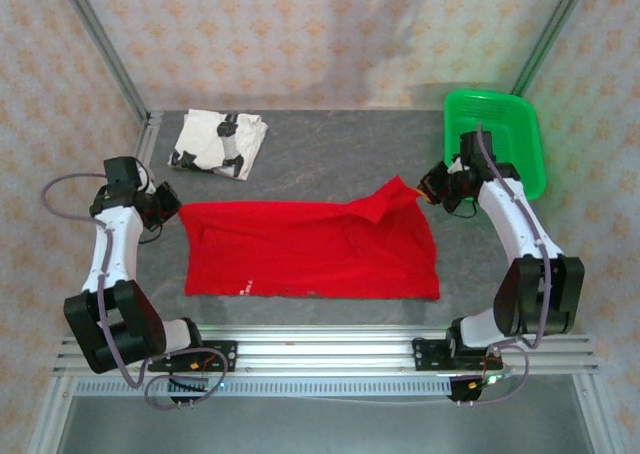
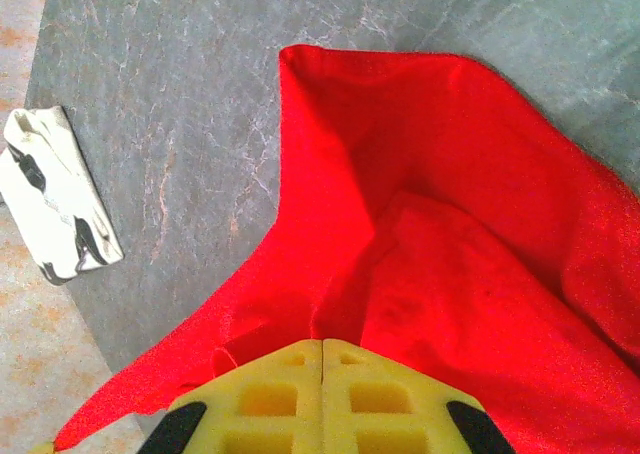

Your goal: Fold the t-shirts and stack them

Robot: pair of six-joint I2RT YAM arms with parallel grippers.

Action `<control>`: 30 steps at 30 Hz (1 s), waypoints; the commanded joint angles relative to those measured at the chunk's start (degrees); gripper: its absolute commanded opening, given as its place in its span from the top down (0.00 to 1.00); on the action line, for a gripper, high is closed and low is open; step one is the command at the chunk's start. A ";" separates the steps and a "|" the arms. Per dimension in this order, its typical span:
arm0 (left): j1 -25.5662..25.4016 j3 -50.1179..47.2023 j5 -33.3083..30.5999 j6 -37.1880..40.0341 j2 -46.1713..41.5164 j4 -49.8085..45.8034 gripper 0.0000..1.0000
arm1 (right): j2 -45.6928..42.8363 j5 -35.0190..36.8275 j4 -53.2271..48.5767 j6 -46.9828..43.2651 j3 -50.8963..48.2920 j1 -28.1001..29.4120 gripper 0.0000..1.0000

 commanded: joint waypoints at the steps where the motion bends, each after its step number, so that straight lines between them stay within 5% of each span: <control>1: 0.93 -0.99 -3.52 1.07 -1.70 -3.18 1.00 | -3.62 -1.24 1.19 1.28 -2.90 -0.12 1.00; 17: 1.19 -10.10 -6.76 -0.14 -8.69 -5.40 1.00 | -16.79 -2.44 -0.68 4.26 -19.25 -0.18 1.00; 30: 1.10 -10.23 -12.26 -4.23 -5.89 -9.81 1.00 | -22.36 -2.88 -2.33 5.78 -23.83 -0.19 1.00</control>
